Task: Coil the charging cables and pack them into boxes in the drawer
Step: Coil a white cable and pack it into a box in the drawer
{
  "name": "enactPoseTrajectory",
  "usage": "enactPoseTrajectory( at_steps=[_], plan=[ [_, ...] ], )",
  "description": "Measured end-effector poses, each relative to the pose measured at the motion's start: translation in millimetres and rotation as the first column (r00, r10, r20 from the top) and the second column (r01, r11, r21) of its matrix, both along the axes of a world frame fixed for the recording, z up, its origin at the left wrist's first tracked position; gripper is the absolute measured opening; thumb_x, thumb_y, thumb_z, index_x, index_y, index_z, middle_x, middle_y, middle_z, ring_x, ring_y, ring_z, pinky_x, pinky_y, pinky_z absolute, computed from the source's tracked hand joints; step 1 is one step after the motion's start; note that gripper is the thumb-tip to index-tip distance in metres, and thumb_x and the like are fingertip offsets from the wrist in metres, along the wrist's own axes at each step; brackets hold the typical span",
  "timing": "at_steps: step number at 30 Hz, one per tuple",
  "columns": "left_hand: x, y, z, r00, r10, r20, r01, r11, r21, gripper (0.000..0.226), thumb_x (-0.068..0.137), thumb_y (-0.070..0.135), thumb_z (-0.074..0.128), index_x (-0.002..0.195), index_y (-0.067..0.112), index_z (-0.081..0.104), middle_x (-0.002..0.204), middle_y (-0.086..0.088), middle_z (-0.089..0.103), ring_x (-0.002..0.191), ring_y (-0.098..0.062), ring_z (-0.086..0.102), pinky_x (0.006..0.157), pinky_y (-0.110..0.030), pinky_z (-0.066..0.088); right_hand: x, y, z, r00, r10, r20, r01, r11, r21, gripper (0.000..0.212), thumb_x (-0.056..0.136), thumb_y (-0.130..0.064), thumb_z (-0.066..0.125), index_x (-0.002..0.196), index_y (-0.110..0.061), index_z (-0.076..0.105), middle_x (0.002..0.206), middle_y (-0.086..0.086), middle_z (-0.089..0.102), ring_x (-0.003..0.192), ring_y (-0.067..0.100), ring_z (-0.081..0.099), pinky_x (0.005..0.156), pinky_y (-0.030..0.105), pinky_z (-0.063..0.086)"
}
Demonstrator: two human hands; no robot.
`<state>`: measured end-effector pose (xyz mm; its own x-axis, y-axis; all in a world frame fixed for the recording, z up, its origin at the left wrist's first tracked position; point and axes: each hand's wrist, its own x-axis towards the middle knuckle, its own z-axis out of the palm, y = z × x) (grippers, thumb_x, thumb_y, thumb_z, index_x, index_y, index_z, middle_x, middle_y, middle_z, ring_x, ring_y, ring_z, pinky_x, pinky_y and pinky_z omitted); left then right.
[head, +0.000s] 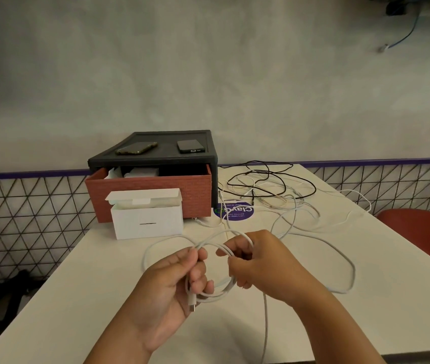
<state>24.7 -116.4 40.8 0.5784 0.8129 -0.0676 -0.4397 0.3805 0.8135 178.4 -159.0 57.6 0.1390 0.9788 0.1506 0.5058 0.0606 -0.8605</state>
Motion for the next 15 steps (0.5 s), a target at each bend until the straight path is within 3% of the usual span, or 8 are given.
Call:
enactPoseTrajectory(
  at_steps=[4,6,8,11,15],
  plan=[
    [0,0,-1,0.998,0.010,-0.059,-0.011,1.000,-0.004,0.015,0.077,0.018,0.052,0.075,0.004,0.054,0.044,0.005,0.022,0.031,-0.006,0.022,0.040,-0.020,0.040,-1,-3,-2,0.998,0.058,-0.037,-0.058,0.998,-0.010,0.024,0.078,0.002,0.056,0.080,-0.020,0.067,0.054,-0.004,0.059,0.045,0.005,0.055,0.050,0.017,0.047],
    [-1,1,0,0.997,0.031,-0.071,-0.033,0.999,-0.023,0.015,0.077,0.022,0.053,0.070,0.008,0.051,0.044,0.007,0.019,0.029,-0.004,0.018,0.036,-0.018,0.034,-1,-3,-3,0.991,0.071,-0.115,-0.068,0.997,0.032,0.016,0.082,-0.002,0.060,0.080,-0.016,0.068,0.054,-0.003,0.059,0.043,0.007,0.052,0.046,0.018,0.044],
    [-4,3,0,0.996,0.060,-0.069,-0.064,0.997,-0.054,0.017,0.075,0.024,0.053,0.066,0.011,0.049,0.042,0.008,0.017,0.028,-0.003,0.017,0.034,-0.016,0.028,3,-2,-6,0.974,0.037,-0.222,-0.018,0.996,0.084,0.007,0.086,-0.008,0.061,0.082,-0.010,0.067,0.051,-0.003,0.057,0.038,0.007,0.042,0.039,0.017,0.035],
    [-8,5,1,0.996,0.075,-0.057,-0.080,0.993,-0.087,0.020,0.074,0.025,0.054,0.060,0.014,0.045,0.042,0.008,0.017,0.027,-0.004,0.016,0.035,-0.015,0.025,14,0,-8,0.924,-0.032,-0.382,0.096,0.984,0.149,0.013,0.088,-0.012,0.058,0.080,-0.004,0.064,0.041,-0.009,0.041,0.036,0.001,0.026,0.037,0.011,0.023],
    [-6,2,2,0.999,-0.002,-0.047,-0.004,0.991,-0.133,0.027,0.074,0.025,0.053,0.052,0.016,0.040,0.041,0.007,0.016,0.027,-0.004,0.016,0.034,-0.016,0.026,20,5,-19,0.958,-0.220,-0.183,0.262,0.931,0.254,0.018,0.087,-0.016,0.062,0.071,-0.007,0.064,0.040,-0.014,0.042,0.040,0.002,0.036,0.044,0.009,0.028]
  ],
)
